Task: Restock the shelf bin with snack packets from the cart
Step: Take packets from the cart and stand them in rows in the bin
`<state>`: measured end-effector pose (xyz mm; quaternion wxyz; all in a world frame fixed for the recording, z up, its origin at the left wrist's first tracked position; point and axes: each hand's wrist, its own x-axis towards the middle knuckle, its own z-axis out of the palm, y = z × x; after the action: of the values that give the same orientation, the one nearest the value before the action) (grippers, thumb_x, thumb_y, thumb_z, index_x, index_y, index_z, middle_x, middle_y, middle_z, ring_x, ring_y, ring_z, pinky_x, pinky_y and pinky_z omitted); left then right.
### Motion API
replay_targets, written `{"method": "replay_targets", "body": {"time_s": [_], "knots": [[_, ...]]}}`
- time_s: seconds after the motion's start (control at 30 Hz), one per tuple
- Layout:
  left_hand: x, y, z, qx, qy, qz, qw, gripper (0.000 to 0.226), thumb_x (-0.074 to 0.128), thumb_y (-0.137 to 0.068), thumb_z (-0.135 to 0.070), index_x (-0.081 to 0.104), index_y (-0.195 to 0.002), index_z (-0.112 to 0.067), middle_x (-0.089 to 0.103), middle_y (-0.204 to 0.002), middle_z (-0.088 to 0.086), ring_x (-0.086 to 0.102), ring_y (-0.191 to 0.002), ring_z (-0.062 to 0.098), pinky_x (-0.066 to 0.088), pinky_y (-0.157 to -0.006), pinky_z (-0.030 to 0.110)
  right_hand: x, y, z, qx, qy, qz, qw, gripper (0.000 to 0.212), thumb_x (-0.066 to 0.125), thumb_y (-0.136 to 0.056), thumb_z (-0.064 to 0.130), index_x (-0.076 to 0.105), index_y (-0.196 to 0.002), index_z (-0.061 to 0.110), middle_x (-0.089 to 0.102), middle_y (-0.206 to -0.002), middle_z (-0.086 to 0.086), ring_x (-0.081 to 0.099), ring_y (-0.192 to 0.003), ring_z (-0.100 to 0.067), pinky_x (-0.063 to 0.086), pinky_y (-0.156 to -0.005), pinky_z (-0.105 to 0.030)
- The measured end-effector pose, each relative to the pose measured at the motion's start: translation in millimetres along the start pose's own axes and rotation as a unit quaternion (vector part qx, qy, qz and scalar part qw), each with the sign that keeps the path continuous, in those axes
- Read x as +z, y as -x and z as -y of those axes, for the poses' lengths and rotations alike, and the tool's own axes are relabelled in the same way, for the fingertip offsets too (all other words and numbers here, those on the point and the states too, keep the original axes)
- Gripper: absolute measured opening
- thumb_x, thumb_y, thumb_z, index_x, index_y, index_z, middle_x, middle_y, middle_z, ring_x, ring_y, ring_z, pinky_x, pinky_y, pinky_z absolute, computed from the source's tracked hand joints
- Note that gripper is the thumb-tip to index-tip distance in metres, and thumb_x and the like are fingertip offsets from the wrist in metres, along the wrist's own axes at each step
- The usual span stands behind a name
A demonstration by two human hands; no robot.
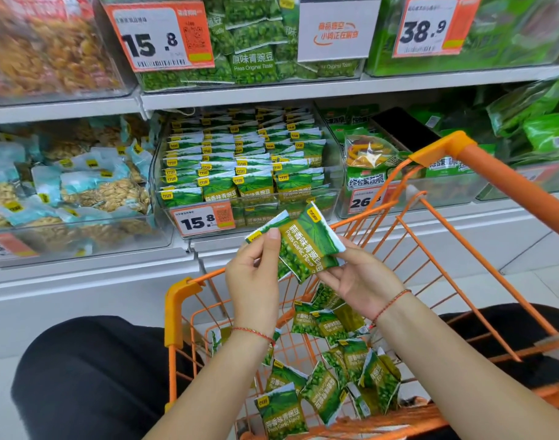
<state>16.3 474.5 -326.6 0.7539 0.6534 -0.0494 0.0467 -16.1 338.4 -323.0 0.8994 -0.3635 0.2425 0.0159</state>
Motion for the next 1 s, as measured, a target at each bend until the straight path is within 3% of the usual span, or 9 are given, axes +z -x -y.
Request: {"method": "replay_targets", "body": {"time_s": [0.17, 0.27, 0.37, 0.5, 0.63, 0.7, 0.8, 0.87, 1.0], "knots": [[2.8, 0.0, 3.3, -0.048, 0.027, -0.019, 0.998, 0.027, 0.057, -0.093, -0.025, 0.073, -0.074, -0.034, 0.071, -0.078, -0.010, 0.062, -0.078, 0.004, 0.049, -0.075, 0.022, 1.9, 4.3, -0.1, 0.014, -0.031, 0.010, 0.999, 0.016, 0.052, -0.093, 0.020, 0.063, -0.104, 0.017, 0.072, -0.090, -0.007, 0.071, -0.080, -0.019, 0.059, -0.063, -0.029], [2.8, -2.5, 6.3, -0.054, 0.048, -0.059, 0.996, 0.033, 0.056, -0.095, -0.026, 0.074, -0.067, -0.032, 0.064, -0.076, -0.007, 0.054, -0.076, 0.008, 0.043, -0.074, 0.026, 5.8, 6.7, 0.3, 0.012, -0.078, 0.063, 0.995, 0.046, 0.052, -0.088, 0.039, 0.057, -0.119, 0.005, 0.065, -0.116, -0.016, 0.066, -0.105, -0.025, 0.057, -0.083, -0.034], [4.3, -1.0, 5.7, -0.038, 0.053, -0.087, 0.994, 0.038, 0.054, -0.096, -0.027, 0.072, -0.064, -0.037, 0.058, -0.070, -0.009, 0.048, -0.074, 0.007, 0.041, -0.066, 0.025, 13.3, 12.9, -1.8, 0.020, -0.051, 0.135, 0.989, 0.053, 0.055, -0.083, 0.037, 0.052, -0.127, 0.006, 0.069, -0.104, -0.012, 0.070, -0.091, -0.023, 0.058, -0.079, -0.034], [5.0, 0.9, 1.2, -0.018, 0.055, -0.102, 0.993, 0.037, 0.054, -0.095, -0.024, 0.072, -0.065, -0.037, 0.064, -0.072, -0.012, 0.054, -0.072, 0.000, 0.045, -0.067, 0.014, 12.3, 11.5, -7.0, 0.039, 0.000, 0.144, 0.989, 0.044, 0.051, -0.090, 0.031, 0.052, -0.130, 0.014, 0.058, -0.130, -0.013, 0.060, -0.115, -0.031, 0.052, -0.092, -0.043], [2.7, -3.6, 1.6, 0.003, 0.032, -0.108, 0.994, 0.018, 0.057, -0.093, -0.026, 0.074, -0.088, -0.023, 0.066, -0.084, 0.006, 0.056, -0.076, 0.001, 0.045, -0.071, 0.018, 15.7, 14.4, -5.9, -0.039, 0.047, 0.176, 0.982, 0.009, 0.072, -0.073, 0.023, 0.074, -0.066, 0.018, 0.073, -0.084, 0.001, 0.068, -0.081, -0.013, 0.055, -0.072, -0.028], [3.3, -0.6, 0.3, 0.020, 0.006, -0.100, 0.995, 0.020, 0.058, -0.090, -0.031, 0.074, -0.098, -0.021, 0.065, -0.083, 0.005, 0.056, -0.078, 0.000, 0.044, -0.074, 0.016, 14.1, 14.1, -8.2, -0.076, 0.105, 0.151, 0.980, 0.040, 0.062, -0.078, 0.013, 0.063, -0.039, 0.020, 0.064, -0.057, 0.008, 0.058, -0.062, -0.002, 0.049, -0.067, -0.026], [7.0, 8.5, -4.7, 0.041, -0.039, -0.080, 0.995, 0.016, 0.060, -0.091, -0.022, 0.067, -0.105, -0.027, 0.063, -0.098, 0.003, 0.056, -0.086, -0.013, 0.041, -0.070, 0.003, 11.2, 11.2, -12.0, -0.112, 0.165, 0.147, 0.969, 0.010, 0.065, -0.080, 0.012, 0.072, -0.085, 0.018, 0.070, -0.079, 0.008, 0.062, -0.068, -0.002, 0.049, -0.062, -0.023], [9.0, 12.3, -6.4, 0.058, -0.062, -0.070, 0.994, 0.018, 0.061, -0.091, -0.016, 0.065, -0.107, -0.024, 0.060, -0.099, 0.006, 0.055, -0.082, -0.017, 0.041, -0.065, 0.002, 13.3, 11.5, -12.6, -0.123, 0.198, 0.124, 0.965, 0.038, 0.065, -0.078, 0.020, 0.060, -0.115, 0.012, 0.071, -0.088, 0.009, 0.063, -0.074, -0.003, 0.049, -0.057, -0.021], [8.4, 7.9, -10.9, 0.080, -0.031, -0.067, 0.994, 0.023, 0.060, -0.090, -0.019, 0.063, -0.111, -0.026, 0.057, -0.102, 0.000, 0.058, -0.084, -0.012, 0.044, -0.067, 0.005, 15.1, 10.8, -12.1, -0.142, 0.191, 0.048, 0.970, 0.022, 0.059, -0.088, 0.021, 0.057, -0.107, 0.012, 0.070, -0.081, 0.010, 0.063, -0.069, -0.002, 0.047, -0.053, -0.023]]}}
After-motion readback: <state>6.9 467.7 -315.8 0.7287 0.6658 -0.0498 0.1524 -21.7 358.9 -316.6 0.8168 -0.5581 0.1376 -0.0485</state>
